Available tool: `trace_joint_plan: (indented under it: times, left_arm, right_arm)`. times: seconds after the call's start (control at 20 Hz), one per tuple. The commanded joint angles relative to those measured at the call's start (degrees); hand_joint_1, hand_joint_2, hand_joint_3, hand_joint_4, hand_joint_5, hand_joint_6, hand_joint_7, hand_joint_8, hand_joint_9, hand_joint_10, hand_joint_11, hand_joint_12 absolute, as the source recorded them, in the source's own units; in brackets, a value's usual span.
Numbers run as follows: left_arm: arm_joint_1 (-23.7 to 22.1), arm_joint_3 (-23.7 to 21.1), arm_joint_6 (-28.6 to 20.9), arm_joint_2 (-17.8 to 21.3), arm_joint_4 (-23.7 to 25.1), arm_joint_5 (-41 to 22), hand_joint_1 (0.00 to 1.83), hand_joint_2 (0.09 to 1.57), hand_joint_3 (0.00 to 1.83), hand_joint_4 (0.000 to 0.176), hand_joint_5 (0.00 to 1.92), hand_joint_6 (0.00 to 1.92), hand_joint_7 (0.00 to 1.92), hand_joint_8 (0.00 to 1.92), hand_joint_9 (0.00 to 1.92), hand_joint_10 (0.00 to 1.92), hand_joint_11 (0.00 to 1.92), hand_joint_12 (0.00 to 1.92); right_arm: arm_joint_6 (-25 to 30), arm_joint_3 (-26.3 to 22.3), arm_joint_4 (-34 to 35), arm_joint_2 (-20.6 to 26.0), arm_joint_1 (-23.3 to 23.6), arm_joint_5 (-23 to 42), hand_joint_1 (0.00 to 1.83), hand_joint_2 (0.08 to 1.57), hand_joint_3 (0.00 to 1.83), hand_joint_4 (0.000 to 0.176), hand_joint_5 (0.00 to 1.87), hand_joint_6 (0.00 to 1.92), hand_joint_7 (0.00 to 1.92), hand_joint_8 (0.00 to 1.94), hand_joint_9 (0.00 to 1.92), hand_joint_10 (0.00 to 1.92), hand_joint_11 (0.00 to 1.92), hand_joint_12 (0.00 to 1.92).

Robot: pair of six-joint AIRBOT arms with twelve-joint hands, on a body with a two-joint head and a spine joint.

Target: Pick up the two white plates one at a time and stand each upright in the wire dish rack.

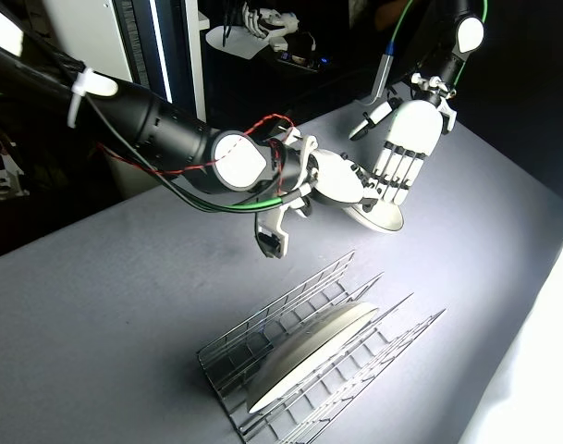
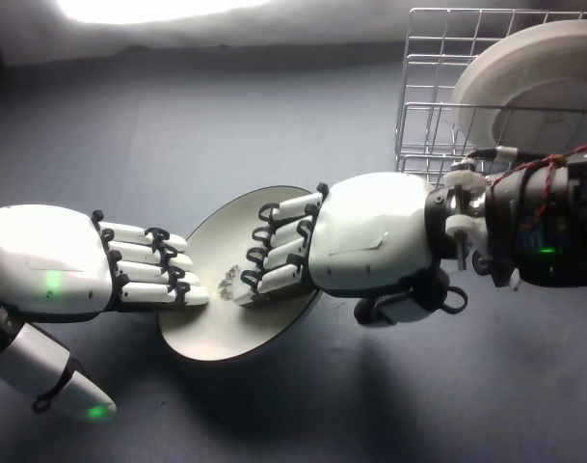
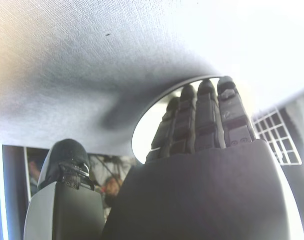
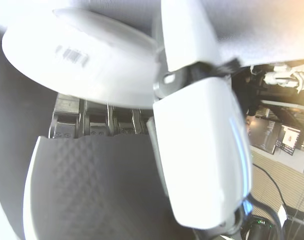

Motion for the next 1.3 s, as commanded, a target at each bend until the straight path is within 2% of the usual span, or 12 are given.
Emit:
trace_joint_plan:
  times: [0.0,0.1,0.25,0.55,0.65,0.75,0.8,1.05,1.1,1.15,1.2,1.25]
  left_arm:
    - [1.0,-0.1,-0.5,-1.1,3.4,-0.6,0.0,1.1,0.0,0.0,0.07,0.0,0.04,0.0,0.0,0.0,0.02,0.02]
    - [1.0,-0.1,-0.5,-1.1,3.4,-0.6,0.0,1.1,0.0,0.0,0.07,0.0,0.05,0.0,0.02,0.01,0.04,0.03]
    - [1.0,-0.1,-0.6,-1.1,3.4,-0.6,0.0,1.12,0.01,0.0,0.07,0.0,0.04,0.0,0.01,0.0,0.0,0.02]
    - [1.0,0.1,-0.7,-1.1,3.4,-0.6,0.0,1.11,0.0,0.0,0.07,0.0,0.05,0.0,0.01,0.0,0.0,0.03]
    - [1.0,0.2,-0.7,-1.1,3.4,-0.6,0.0,1.11,0.0,0.0,0.08,0.0,0.05,0.0,0.02,0.01,0.02,0.04]
    - [1.0,0.2,-0.7,-1.1,3.4,-0.6,0.0,1.12,0.01,0.0,0.08,0.0,0.05,0.0,0.01,0.0,0.01,0.03]
    - [1.0,0.2,-0.7,-1.1,3.4,-0.6,0.0,1.12,0.01,0.0,0.08,0.0,0.05,0.0,0.0,0.0,0.0,0.03]
    - [1.0,0.4,-0.7,-1.1,3.3,-0.6,0.0,1.11,0.0,0.0,0.1,0.01,0.06,0.01,0.02,0.01,0.02,0.01]
    - [1.0,0.5,-0.7,-1.1,3.3,-0.6,0.0,1.11,0.0,0.0,0.1,0.01,0.06,0.01,0.02,0.01,0.03,0.01]
    - [1.1,0.5,-0.7,-1.1,3.2,-0.6,0.0,1.11,0.0,0.0,0.1,0.01,0.05,0.0,0.01,0.0,0.02,0.01]
    - [1.2,0.6,-0.7,-1.1,3.0,-0.6,0.0,1.1,0.0,0.0,0.08,0.0,0.04,0.0,0.0,0.0,0.01,0.01]
    - [1.3,0.7,-0.7,-1.1,2.9,-0.6,0.0,1.1,0.0,0.0,0.07,0.0,0.04,0.0,0.0,0.0,0.01,0.0]
  right_arm:
    - [-0.3,0.2,1.6,-0.1,0.3,3.8,1.3,1.06,0.0,0.0,0.27,0.0,0.27,0.0,0.26,0.01,0.0,0.76]
    - [-0.4,1.2,1.6,-1.1,0.0,3.8,1.27,1.06,0.0,0.0,0.26,0.0,0.25,0.0,0.24,0.0,0.0,0.7]
    - [-0.5,2.3,1.6,-2.2,-0.2,3.6,1.29,1.07,0.0,0.0,0.31,0.01,0.31,0.01,0.32,0.02,0.0,0.88]
    - [-0.6,3.8,1.6,-3.7,-0.2,3.5,1.24,1.03,0.0,0.0,0.36,0.01,0.38,0.01,0.39,0.02,0.0,0.96]
    - [-0.7,4.0,1.6,-3.8,-0.2,3.5,1.19,1.03,0.0,0.0,0.36,0.0,0.36,0.01,0.32,0.01,0.0,0.62]
    - [-0.7,4.1,1.6,-3.9,-0.3,3.3,1.24,1.05,0.0,0.0,0.37,0.0,0.39,0.0,0.38,0.02,0.0,0.96]
    - [-0.7,4.1,1.6,-4.0,-0.3,3.3,1.21,1.07,0.0,0.0,0.4,0.0,0.44,0.0,0.44,0.02,0.0,1.05]
    - [-0.7,4.5,1.6,-4.3,-0.3,3.3,1.18,1.11,0.0,0.0,0.68,0.02,0.76,0.01,0.72,0.03,0.18,1.18]
    - [-0.7,4.5,1.6,-4.2,-0.3,3.3,1.2,1.11,0.0,0.0,0.81,0.04,0.88,0.02,0.82,0.05,0.29,1.17]
    - [-0.7,4.5,1.6,-4.2,-0.3,3.3,1.15,1.16,0.0,0.0,0.86,0.91,0.9,0.01,0.87,0.04,0.33,1.2]
    - [-0.7,4.5,1.6,-4.2,-0.3,3.3,1.13,1.18,0.0,0.0,0.83,1.14,0.9,0.0,0.95,0.06,0.44,1.23]
    - [-0.7,4.4,1.6,-4.2,-0.3,3.3,1.31,1.16,0.0,0.0,0.88,1.12,0.8,0.87,0.9,1.04,0.57,1.23]
